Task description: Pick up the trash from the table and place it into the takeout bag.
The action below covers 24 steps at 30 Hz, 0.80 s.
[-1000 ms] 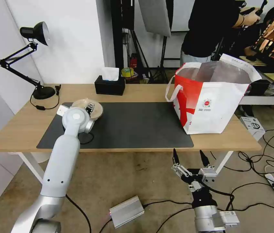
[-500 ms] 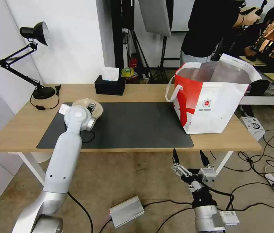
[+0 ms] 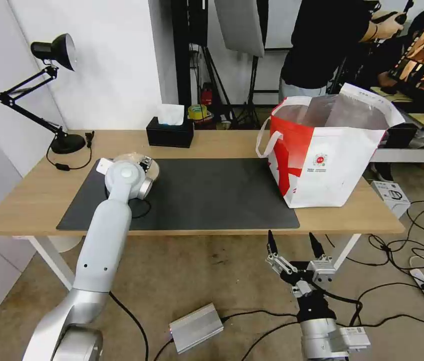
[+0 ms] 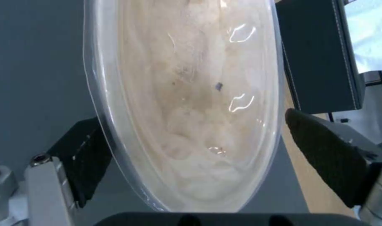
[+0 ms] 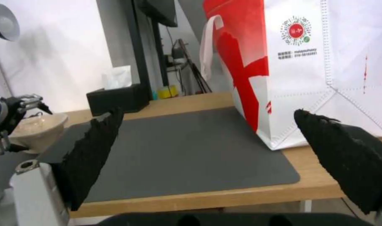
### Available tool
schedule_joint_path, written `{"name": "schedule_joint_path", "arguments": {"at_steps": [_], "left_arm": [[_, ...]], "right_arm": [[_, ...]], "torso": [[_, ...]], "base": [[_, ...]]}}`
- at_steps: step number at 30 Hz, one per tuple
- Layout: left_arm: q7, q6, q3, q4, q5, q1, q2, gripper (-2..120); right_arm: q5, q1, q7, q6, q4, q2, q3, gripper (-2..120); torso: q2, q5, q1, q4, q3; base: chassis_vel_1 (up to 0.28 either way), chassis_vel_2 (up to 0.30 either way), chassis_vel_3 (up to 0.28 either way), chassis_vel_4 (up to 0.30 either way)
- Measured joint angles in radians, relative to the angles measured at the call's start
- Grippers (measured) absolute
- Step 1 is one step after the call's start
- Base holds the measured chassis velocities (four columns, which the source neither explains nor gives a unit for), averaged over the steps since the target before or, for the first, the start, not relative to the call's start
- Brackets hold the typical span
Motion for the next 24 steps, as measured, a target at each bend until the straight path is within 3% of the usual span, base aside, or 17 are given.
{"name": "schedule_joint_path", "arguments": {"at_steps": [6, 9, 12, 16, 17, 18, 20, 23, 24], "left_arm": [[0.007, 0.000, 0.000, 0.016, 0.006, -0.005, -0.002, 99], [0.007, 0.000, -0.002, 0.016, 0.007, -0.005, -0.002, 91], [0.007, -0.002, -0.004, 0.015, 0.008, -0.004, -0.003, 77], [0.008, -0.002, -0.006, 0.010, 0.008, -0.001, -0.003, 68], [0.008, -0.003, -0.006, 0.007, 0.008, 0.002, -0.003, 64], [0.008, -0.004, -0.007, 0.003, 0.007, 0.005, -0.004, 50], [0.008, -0.005, -0.007, 0.001, 0.007, 0.007, -0.004, 47], [0.009, -0.006, -0.008, -0.004, 0.007, 0.008, -0.004, 28], [0.009, -0.006, -0.008, -0.004, 0.007, 0.008, -0.004, 28]], "right_arm": [[0.000, 0.000, 0.000, 0.000, 0.000, 0.000, 0.000, 100], [0.000, 0.000, 0.000, 0.000, 0.000, 0.000, 0.000, 100], [0.000, 0.000, 0.000, 0.000, 0.000, 0.000, 0.000, 100], [0.000, 0.000, 0.000, 0.000, 0.000, 0.000, 0.000, 100], [0.000, 0.000, 0.000, 0.000, 0.000, 0.000, 0.000, 100], [0.000, 0.000, 0.000, 0.000, 0.000, 0.000, 0.000, 100], [0.000, 0.000, 0.000, 0.000, 0.000, 0.000, 0.000, 100], [0.000, 0.000, 0.000, 0.000, 0.000, 0.000, 0.000, 100], [0.000, 0.000, 0.000, 0.000, 0.000, 0.000, 0.000, 100]], "torso": [[0.000, 0.0000, 0.000, 0.0000, 0.000], [0.000, 0.0000, 0.000, 0.0000, 0.000], [0.000, 0.0000, 0.000, 0.0000, 0.000], [0.000, 0.0000, 0.000, 0.0000, 0.000], [0.000, 0.0000, 0.000, 0.0000, 0.000], [0.000, 0.0000, 0.000, 0.0000, 0.000], [0.000, 0.0000, 0.000, 0.0000, 0.000], [0.000, 0.0000, 0.000, 0.0000, 0.000], [0.000, 0.0000, 0.000, 0.0000, 0.000]], "base": [[0.000, 0.000, 0.000, 0.000], [0.000, 0.000, 0.000, 0.000], [0.000, 0.000, 0.000, 0.000], [0.000, 0.000, 0.000, 0.000], [0.000, 0.000, 0.000, 0.000], [0.000, 0.000, 0.000, 0.000], [0.000, 0.000, 0.000, 0.000], [0.000, 0.000, 0.000, 0.000], [0.000, 0.000, 0.000, 0.000]]}}
